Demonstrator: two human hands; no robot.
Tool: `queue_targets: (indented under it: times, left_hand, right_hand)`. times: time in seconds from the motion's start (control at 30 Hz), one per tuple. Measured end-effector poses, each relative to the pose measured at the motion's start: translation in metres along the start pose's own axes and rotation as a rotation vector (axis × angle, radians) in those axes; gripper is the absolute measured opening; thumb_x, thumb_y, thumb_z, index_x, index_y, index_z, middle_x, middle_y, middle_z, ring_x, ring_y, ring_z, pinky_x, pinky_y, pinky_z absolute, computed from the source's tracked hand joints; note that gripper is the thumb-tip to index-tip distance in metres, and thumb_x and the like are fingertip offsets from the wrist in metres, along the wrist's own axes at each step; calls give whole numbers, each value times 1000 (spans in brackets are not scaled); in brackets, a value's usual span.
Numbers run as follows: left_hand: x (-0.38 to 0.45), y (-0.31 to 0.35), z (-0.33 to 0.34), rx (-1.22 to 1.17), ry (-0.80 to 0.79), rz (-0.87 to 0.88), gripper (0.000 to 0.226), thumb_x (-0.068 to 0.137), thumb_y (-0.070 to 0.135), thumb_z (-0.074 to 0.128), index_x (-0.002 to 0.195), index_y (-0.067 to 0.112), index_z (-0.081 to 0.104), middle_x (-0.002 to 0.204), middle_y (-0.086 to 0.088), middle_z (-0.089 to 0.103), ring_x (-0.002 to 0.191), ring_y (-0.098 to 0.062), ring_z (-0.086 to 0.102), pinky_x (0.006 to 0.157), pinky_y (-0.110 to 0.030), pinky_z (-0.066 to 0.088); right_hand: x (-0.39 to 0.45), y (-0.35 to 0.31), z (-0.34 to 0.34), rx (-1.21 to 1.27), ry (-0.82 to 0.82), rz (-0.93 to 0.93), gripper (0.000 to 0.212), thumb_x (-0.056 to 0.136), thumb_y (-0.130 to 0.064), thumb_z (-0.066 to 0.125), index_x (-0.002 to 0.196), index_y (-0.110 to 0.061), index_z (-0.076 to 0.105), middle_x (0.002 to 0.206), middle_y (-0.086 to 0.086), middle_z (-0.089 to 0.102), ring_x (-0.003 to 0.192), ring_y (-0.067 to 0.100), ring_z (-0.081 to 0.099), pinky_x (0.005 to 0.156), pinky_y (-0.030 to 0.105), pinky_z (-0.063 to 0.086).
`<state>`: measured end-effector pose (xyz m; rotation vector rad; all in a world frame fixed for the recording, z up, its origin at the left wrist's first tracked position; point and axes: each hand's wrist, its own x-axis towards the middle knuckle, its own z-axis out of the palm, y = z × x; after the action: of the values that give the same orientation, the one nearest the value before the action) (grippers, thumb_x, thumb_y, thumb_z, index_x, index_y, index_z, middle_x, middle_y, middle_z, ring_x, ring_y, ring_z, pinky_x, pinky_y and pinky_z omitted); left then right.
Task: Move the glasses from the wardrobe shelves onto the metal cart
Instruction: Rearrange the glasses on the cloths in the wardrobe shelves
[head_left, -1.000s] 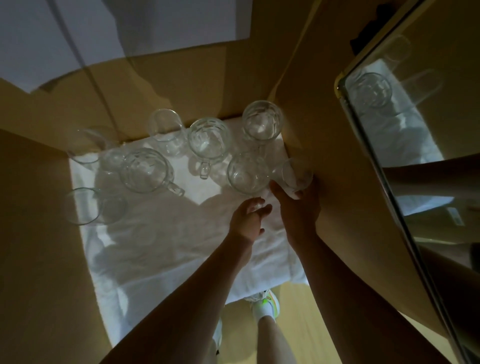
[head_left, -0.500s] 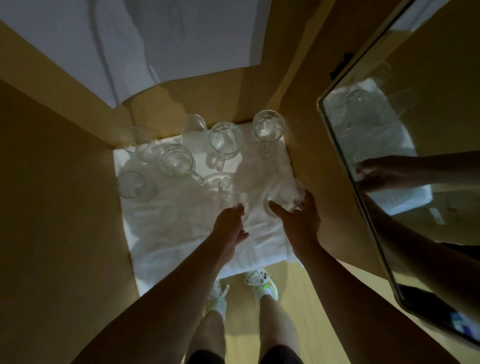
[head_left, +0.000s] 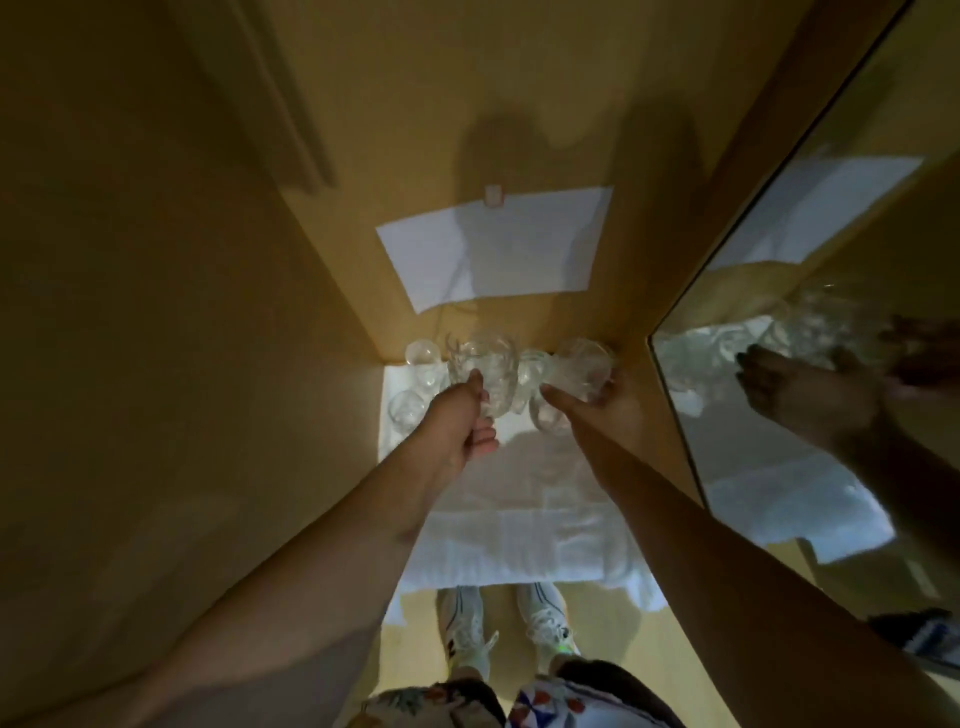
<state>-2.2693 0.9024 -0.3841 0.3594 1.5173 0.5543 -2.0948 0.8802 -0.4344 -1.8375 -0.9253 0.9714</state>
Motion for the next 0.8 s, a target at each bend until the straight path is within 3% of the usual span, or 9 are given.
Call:
queue_targets:
  times: [0.07, 0.13, 0.23, 0.3, 0.43, 0.57, 0.7, 0.8]
  left_hand:
    - [-26, 24, -3, -17, 13, 66, 36, 105, 48, 46, 82, 21, 48, 61, 1, 39, 54, -15, 37, 72, -32, 48]
    - [-48, 44, -8, -25, 44, 144, 35, 105, 47, 48, 83, 20, 49, 60, -1, 46, 54, -16, 41, 66, -32, 49]
    - [-78, 69, -19, -58, 77, 226, 33, 104, 48, 49, 92, 17, 53, 66, -5, 56, 57, -17, 49, 67, -33, 54]
    - [-98, 86, -24, -74, 105, 275, 32, 103, 48, 50, 93, 17, 53, 73, -7, 55, 59, -18, 52, 68, -34, 55]
    - [-135, 110, -26, -132, 154, 404, 34, 105, 39, 48, 78, 18, 53, 66, -4, 60, 68, -19, 54, 79, -36, 54]
    - [-169, 115, -29, -186, 170, 453, 32, 102, 38, 46, 76, 20, 45, 78, -9, 57, 69, -22, 54, 65, -32, 53]
    - [-203, 114, -33, -188, 162, 528, 29, 105, 39, 45, 82, 21, 48, 72, -7, 59, 64, -21, 54, 63, -31, 52]
    - [-225, 111, -36, -172, 147, 574, 34, 104, 41, 45, 76, 22, 45, 72, -7, 57, 64, -21, 53, 62, -32, 53]
  right_hand:
    - [11, -27, 0, -15, -32, -59, 88, 46, -75, 86, 113, -22, 66, 103, -7, 74, 96, 12, 71, 89, 39, 58]
    - [13, -58, -1, -27, -43, -112, 85, 47, -78, 84, 111, -27, 65, 100, -10, 74, 94, 13, 71, 87, 40, 58]
    - [8, -101, -2, 75, -112, -146, 75, 56, -57, 90, 119, -28, 59, 107, -9, 69, 102, 15, 68, 92, 38, 56]
    - [7, -130, -3, 154, -116, -179, 81, 54, -57, 88, 124, -32, 56, 112, -11, 64, 108, 16, 63, 98, 43, 54]
    - [3, -181, -8, 274, -127, -252, 74, 64, -46, 92, 128, -33, 57, 110, -14, 61, 110, 16, 60, 96, 44, 55]
    - [-11, -213, -17, 316, -126, -349, 75, 68, -48, 90, 133, -29, 58, 106, -11, 60, 104, 16, 59, 94, 38, 54]
    - [-31, -235, -30, 292, -152, -383, 85, 59, -70, 78, 132, -37, 53, 115, 1, 58, 105, 20, 60, 92, 39, 53]
    - [-47, -246, -36, 326, -137, -413, 72, 66, -63, 81, 127, -35, 54, 113, 3, 58, 103, 21, 60, 90, 39, 52]
